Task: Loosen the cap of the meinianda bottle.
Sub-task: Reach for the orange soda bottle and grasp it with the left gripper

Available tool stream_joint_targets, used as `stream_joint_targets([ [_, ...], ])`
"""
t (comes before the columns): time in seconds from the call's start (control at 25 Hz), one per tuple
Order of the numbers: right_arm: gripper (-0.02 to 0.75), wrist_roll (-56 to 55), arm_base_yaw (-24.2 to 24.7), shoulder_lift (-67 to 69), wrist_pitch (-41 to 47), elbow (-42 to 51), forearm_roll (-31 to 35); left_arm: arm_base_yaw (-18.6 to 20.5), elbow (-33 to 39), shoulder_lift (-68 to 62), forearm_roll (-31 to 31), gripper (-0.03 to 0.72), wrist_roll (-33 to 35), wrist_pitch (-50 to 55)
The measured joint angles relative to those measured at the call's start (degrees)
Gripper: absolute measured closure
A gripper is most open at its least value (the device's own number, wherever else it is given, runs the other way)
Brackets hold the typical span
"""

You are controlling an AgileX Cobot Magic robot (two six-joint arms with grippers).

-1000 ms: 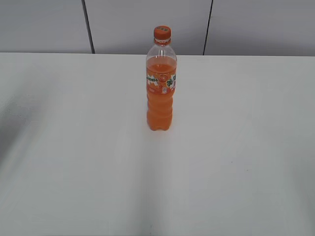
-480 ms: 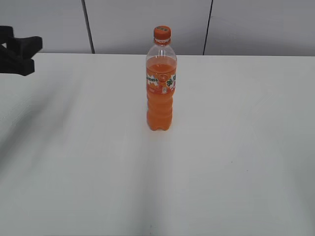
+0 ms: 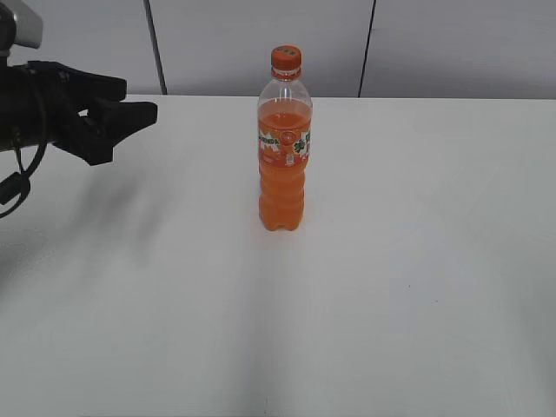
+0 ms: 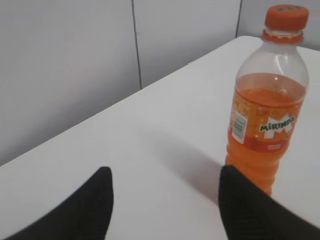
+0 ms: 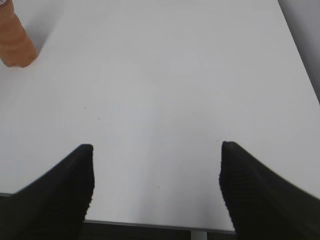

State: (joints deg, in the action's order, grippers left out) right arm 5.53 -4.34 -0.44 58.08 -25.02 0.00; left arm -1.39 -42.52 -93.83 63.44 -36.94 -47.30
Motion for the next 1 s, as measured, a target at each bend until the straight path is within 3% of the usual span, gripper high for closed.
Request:
stream_joint_targets([
  [0.28, 0.153, 0.0, 0.0, 0.0, 0.0, 0.0, 0.0, -0.4, -5.6, -6.1, 9.0, 0.243, -4.3, -7.2],
  [0.52, 0.153, 0.1, 0.0, 0.0, 0.0, 0.0, 0.0, -3.5, -6.3, -9.9, 10.0, 0.068, -4.5, -8.2],
  [0.76, 0.153, 0.0, 0.0, 0.0, 0.0, 0.0, 0.0, -7.1, -8.1, -12.6, 11.9, 0.062, -6.3, -8.4],
  [1.0, 0.153, 0.0, 0.0, 0.0, 0.0, 0.0, 0.0, -8.0, -11.6, -17.4, 12.9, 0.075, -6.9, -8.5],
])
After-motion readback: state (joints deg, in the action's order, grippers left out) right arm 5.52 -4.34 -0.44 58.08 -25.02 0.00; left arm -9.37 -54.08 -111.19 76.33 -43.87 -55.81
